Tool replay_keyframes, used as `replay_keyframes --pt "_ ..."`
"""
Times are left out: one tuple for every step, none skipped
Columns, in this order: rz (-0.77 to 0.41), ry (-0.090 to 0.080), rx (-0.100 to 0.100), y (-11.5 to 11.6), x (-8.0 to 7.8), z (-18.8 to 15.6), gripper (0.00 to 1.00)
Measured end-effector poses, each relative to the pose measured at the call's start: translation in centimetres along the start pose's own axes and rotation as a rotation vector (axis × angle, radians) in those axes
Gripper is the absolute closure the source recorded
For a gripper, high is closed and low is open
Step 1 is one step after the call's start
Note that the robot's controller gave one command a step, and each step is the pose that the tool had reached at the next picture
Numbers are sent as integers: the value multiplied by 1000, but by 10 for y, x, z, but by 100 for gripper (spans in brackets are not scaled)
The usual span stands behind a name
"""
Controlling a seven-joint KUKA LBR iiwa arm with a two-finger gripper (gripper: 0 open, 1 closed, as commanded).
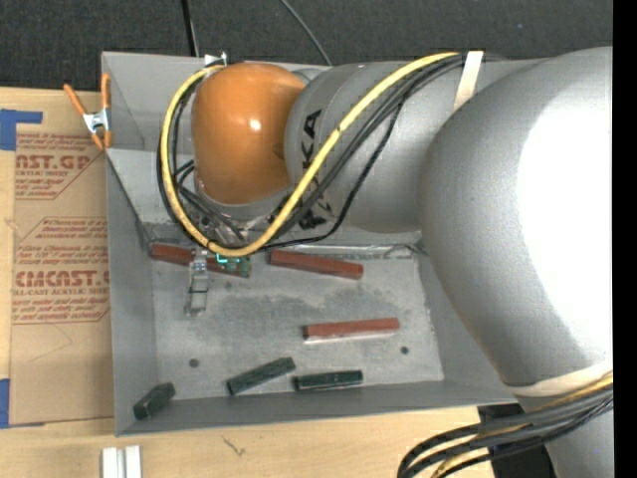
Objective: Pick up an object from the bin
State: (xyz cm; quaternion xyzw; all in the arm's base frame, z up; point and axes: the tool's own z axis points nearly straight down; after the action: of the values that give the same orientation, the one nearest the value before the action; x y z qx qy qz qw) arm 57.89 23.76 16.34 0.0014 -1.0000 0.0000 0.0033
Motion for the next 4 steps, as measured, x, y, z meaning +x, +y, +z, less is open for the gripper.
replay_keyframes --pt "2 -8 -2 -1 -2 -5 0" --pt "49 -7 -2 -23 -4 68 100" --pt "50 -7 -2 -24 -5 68 0" --pt "50 -7 -2 -24 -5 68 0"
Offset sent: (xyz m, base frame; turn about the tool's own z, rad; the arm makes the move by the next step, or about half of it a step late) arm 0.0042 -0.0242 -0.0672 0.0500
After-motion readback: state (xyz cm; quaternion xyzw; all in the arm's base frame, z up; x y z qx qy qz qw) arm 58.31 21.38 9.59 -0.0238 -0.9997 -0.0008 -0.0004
